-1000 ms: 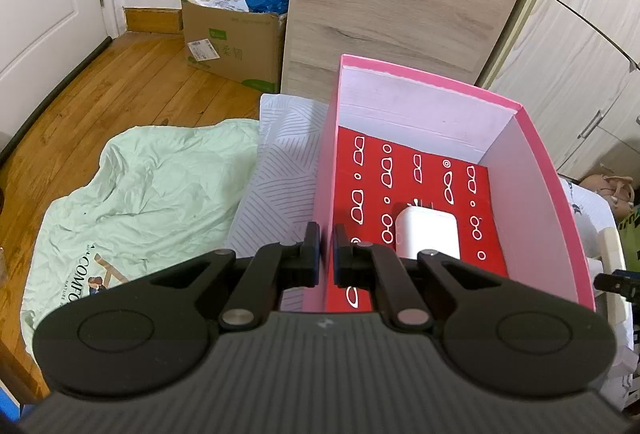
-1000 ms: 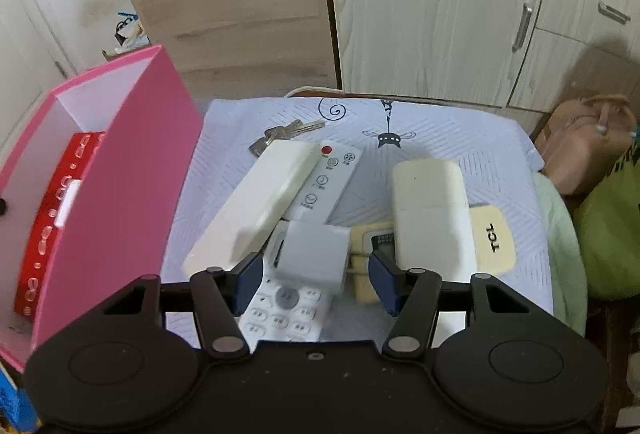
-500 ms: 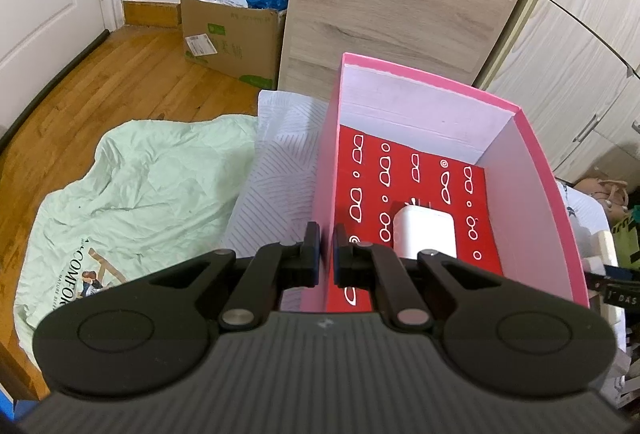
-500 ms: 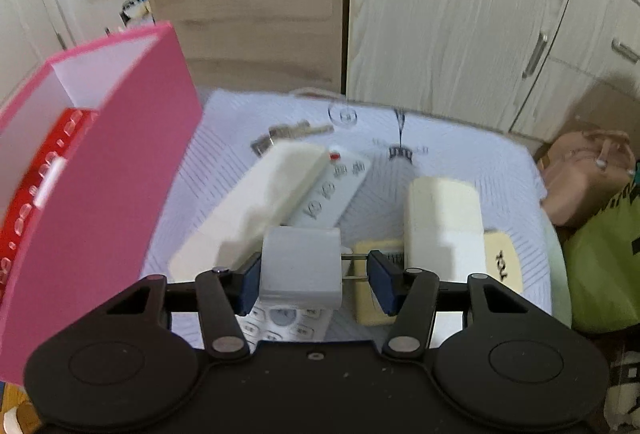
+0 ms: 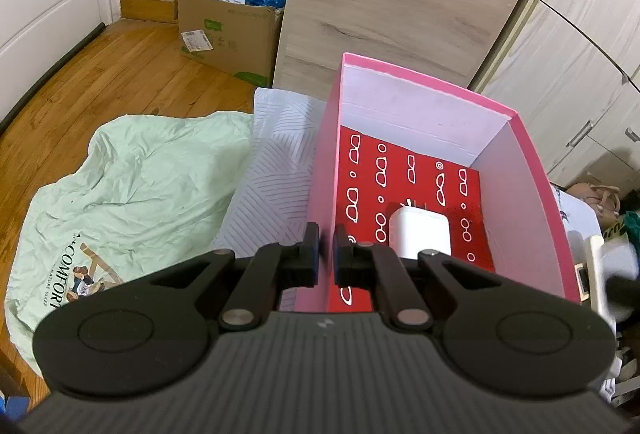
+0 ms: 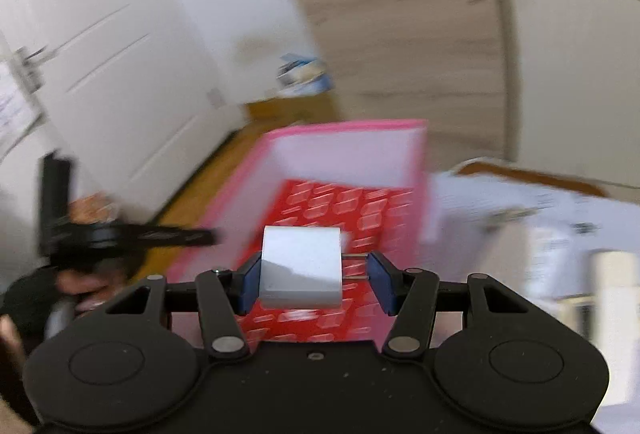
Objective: Organize rigid objects
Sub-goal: 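Carry the second charger into the box beside the first and release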
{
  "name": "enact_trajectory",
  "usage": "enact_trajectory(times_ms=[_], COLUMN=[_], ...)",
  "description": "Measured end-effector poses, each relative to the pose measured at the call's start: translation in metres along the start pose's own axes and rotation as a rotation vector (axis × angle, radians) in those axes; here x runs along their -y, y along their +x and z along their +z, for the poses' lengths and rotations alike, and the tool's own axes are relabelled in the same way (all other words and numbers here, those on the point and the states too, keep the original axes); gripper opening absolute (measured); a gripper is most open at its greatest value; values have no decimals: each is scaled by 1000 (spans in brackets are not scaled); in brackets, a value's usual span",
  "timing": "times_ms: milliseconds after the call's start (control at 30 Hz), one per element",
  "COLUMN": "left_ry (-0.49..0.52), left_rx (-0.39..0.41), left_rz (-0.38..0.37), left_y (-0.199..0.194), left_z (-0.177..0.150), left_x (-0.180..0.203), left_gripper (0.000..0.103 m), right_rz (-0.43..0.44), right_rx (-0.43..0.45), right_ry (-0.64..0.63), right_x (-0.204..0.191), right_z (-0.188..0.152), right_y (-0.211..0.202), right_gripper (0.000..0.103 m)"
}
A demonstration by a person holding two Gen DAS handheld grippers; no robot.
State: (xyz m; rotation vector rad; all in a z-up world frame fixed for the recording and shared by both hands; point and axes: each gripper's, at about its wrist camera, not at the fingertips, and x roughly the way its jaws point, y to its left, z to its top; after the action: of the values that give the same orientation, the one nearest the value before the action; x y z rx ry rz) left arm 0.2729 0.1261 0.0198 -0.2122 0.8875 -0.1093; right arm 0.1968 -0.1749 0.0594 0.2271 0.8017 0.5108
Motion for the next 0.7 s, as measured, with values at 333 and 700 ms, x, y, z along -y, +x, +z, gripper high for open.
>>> enact_trajectory(times_ms=[333, 700], left_ry=[-9, 9], left_rx=[1, 3], left_rz=[0, -8], left_y=[1, 0], left_z=[0, 0], left_x=[1, 0], left_gripper=[6, 6], right_rz=[-23, -158], right_rx=[-266, -313], right_ry=[93, 116], right_x=[-32, -22], right_z=[-1, -5], right_y=[100, 139], right_gripper=[61, 61])
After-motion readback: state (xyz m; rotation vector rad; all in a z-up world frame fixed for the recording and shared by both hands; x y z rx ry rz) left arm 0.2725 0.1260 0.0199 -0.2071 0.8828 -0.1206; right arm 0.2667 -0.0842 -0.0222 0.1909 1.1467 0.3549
